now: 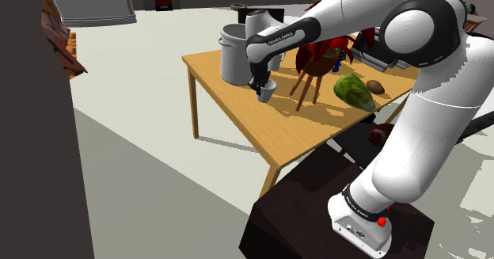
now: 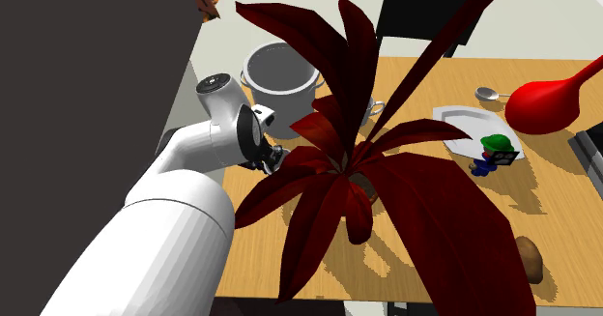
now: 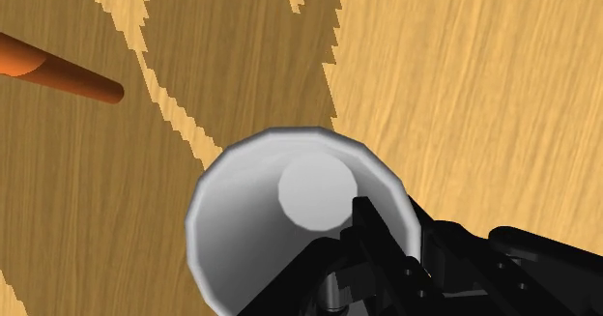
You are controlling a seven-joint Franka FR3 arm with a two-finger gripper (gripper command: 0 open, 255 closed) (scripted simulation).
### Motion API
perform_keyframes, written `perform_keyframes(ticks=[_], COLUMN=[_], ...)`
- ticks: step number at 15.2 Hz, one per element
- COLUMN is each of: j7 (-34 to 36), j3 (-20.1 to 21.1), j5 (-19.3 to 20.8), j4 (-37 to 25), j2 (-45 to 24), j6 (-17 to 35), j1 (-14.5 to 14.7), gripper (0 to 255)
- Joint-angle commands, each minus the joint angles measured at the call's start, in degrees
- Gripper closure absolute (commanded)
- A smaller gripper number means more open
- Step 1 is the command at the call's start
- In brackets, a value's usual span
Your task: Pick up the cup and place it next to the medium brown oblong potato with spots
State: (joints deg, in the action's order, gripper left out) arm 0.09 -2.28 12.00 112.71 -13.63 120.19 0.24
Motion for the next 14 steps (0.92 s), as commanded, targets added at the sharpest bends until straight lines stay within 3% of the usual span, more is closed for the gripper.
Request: perform_keyframes(ticks=[1, 14], j7=[-0.01, -1.39], j3=[-0.02, 0.14], j5=[0.00, -0.61], j4=[0.04, -3.93], j2=[-0.06, 3.56], j6=[0.00, -7.48], j1=[-0.02, 0.12], gripper=[255, 255])
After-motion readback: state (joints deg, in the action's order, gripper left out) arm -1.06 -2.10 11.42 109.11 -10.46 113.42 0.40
